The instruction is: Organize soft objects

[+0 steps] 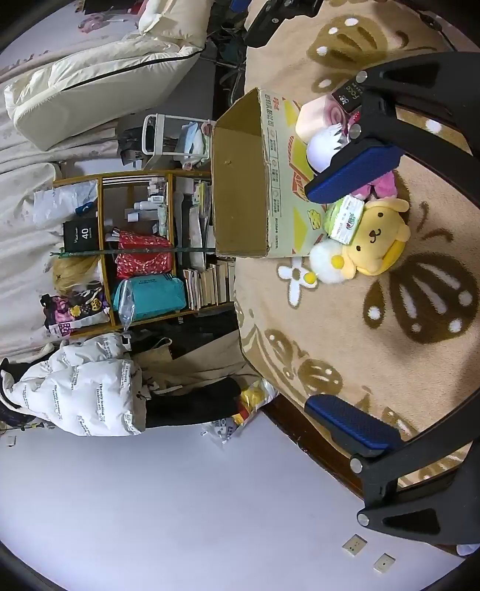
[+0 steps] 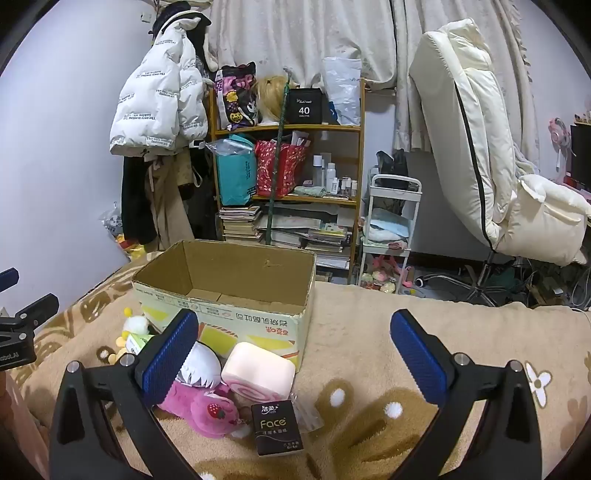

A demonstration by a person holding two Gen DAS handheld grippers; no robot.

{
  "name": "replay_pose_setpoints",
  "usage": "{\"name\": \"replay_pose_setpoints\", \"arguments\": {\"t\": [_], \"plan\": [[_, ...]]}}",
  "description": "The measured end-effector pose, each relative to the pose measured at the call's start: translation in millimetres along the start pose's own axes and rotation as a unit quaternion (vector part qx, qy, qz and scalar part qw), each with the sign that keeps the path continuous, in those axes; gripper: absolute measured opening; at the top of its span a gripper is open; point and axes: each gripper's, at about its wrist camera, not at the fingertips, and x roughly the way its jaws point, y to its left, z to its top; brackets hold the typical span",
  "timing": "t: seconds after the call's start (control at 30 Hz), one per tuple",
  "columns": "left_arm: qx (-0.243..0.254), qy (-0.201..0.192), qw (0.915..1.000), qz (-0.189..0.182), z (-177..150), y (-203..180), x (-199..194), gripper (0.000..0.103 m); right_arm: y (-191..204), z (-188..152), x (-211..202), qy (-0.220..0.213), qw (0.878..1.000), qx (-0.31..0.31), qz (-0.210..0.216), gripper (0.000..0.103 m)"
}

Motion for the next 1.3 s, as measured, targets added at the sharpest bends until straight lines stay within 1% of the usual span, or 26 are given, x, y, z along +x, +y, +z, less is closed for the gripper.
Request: {"name": "replay_pose_setpoints", "arguments": {"t": [1.3], "plan": [[0.006, -0.006, 1.0000, 0.003, -0.6, -2.7, -3.4, 0.102, 3.2, -0.4, -0.5, -0.002, 1.000, 0.002, 0.001, 0.103]]}}
